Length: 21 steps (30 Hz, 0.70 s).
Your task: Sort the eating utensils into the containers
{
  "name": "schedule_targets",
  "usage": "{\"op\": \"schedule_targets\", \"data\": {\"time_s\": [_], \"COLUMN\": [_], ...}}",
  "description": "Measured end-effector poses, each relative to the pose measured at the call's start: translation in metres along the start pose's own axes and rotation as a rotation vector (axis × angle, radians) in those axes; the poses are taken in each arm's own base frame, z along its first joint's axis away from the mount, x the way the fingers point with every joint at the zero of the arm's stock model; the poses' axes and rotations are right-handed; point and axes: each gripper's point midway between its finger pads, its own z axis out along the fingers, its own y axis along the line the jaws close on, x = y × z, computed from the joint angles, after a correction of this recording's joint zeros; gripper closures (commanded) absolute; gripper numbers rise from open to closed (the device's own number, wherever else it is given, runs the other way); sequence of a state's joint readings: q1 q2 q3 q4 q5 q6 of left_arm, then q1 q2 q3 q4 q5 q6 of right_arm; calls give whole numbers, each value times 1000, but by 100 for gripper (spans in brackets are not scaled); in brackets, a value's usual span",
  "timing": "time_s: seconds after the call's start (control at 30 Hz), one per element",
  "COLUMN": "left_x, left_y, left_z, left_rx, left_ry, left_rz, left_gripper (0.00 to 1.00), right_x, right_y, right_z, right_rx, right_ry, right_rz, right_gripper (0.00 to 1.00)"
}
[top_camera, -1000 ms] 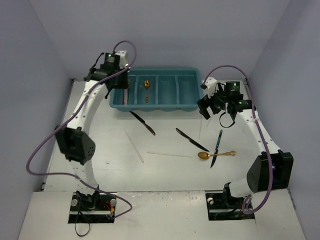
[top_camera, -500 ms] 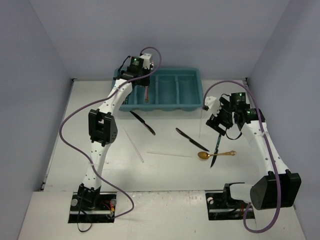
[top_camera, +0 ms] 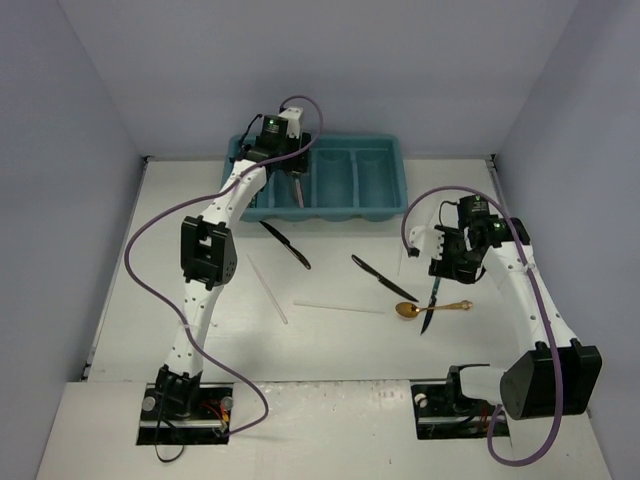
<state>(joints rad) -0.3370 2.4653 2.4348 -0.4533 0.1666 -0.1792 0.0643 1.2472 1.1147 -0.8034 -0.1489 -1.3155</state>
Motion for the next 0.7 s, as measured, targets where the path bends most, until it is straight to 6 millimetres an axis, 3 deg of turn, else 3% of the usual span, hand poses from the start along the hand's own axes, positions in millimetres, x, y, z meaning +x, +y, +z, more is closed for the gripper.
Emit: {"op": "schedule_targets", "data": {"time_s": [0.2,0.33,0.53,0.7], "left_x": [0,-14,-63,-93], "left_y": [-4,-8,-17,-26], "left_z": [-6,-29,-116,-190], "left_rx": [13,31,67,103], "left_ry": [10,1,-89,-180], "left_rz": [-40,-86,-101,-106], "left_gripper": [34,34,33,31], "right_x": [21,35,41,39], "right_y": [33,56,66,75], "right_z": [12,21,28,35], "right_rx": [-134,-227,-299,-350], "right_ry": [77,121,139,117], "right_rz": [-126,-194,-238,-263], "right_gripper": [61,67,68,63]}}
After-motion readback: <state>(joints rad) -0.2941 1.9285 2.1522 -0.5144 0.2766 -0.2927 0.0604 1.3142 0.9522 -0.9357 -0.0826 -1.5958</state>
